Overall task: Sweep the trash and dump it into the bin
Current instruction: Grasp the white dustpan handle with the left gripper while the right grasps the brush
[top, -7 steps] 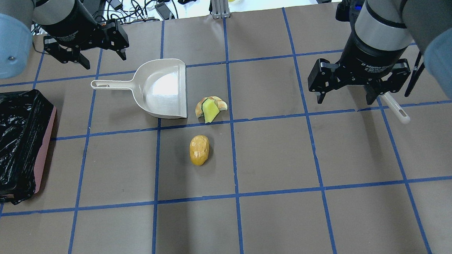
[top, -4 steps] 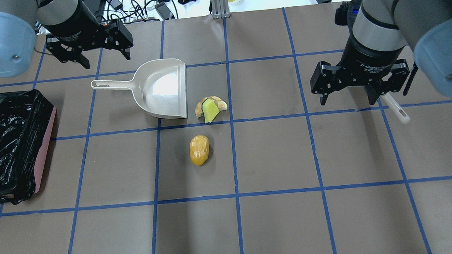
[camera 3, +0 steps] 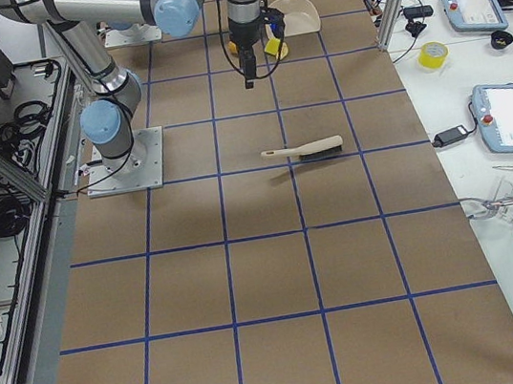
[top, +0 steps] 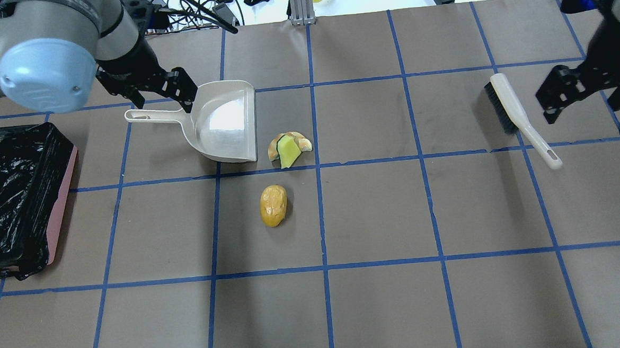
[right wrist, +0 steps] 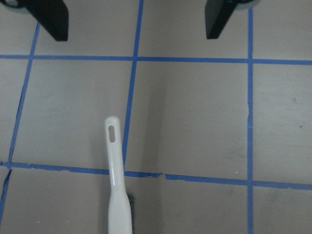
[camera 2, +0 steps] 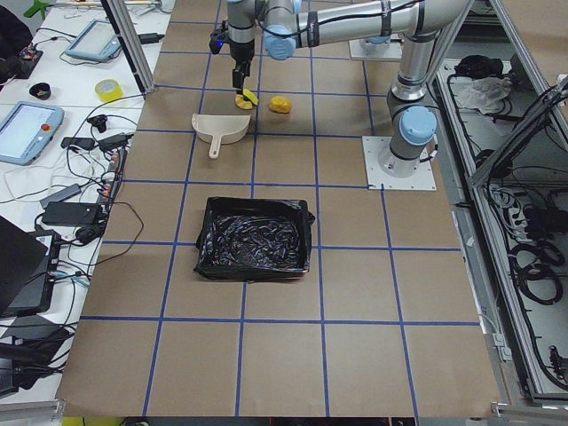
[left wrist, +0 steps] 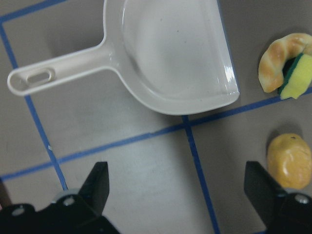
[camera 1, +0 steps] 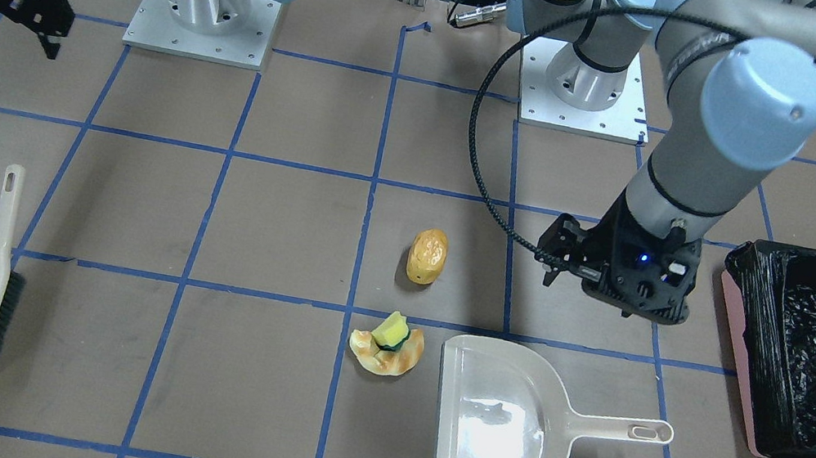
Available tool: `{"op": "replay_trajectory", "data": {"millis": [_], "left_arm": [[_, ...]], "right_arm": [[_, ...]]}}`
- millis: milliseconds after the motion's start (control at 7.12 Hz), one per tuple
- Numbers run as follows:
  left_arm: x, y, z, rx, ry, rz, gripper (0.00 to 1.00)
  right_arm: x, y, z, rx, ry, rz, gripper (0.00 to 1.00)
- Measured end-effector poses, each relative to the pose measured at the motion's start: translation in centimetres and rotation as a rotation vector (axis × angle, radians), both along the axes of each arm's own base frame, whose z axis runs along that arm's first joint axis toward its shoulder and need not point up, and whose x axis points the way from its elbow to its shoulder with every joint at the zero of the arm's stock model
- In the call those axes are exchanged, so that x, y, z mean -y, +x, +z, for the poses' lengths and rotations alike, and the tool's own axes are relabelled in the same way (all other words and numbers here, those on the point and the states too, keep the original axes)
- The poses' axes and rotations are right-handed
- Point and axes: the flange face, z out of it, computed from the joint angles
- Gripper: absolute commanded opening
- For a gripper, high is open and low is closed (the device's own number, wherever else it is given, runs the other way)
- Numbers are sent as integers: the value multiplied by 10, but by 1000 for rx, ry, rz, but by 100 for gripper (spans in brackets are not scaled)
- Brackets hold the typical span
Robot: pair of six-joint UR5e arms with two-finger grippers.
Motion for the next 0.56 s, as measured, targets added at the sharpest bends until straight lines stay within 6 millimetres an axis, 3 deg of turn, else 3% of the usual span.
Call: {"op": "replay_trajectory", "data": {"millis": [140, 281, 421, 562], "left_arm": [[17, 5, -35, 8, 9, -149, 100], [33, 17, -66, 15, 17, -314, 100], [48, 37, -86, 24, 18, -495, 100], [60, 57, -93, 42, 17, -660, 100]], "right_arm": [[6, -40, -12, 13, 2, 27, 99], [14, -64, -35, 35, 9, 33, 99], [22, -76, -62, 58, 15, 31, 99], [28, -81, -91, 79, 22, 28, 100]]}}
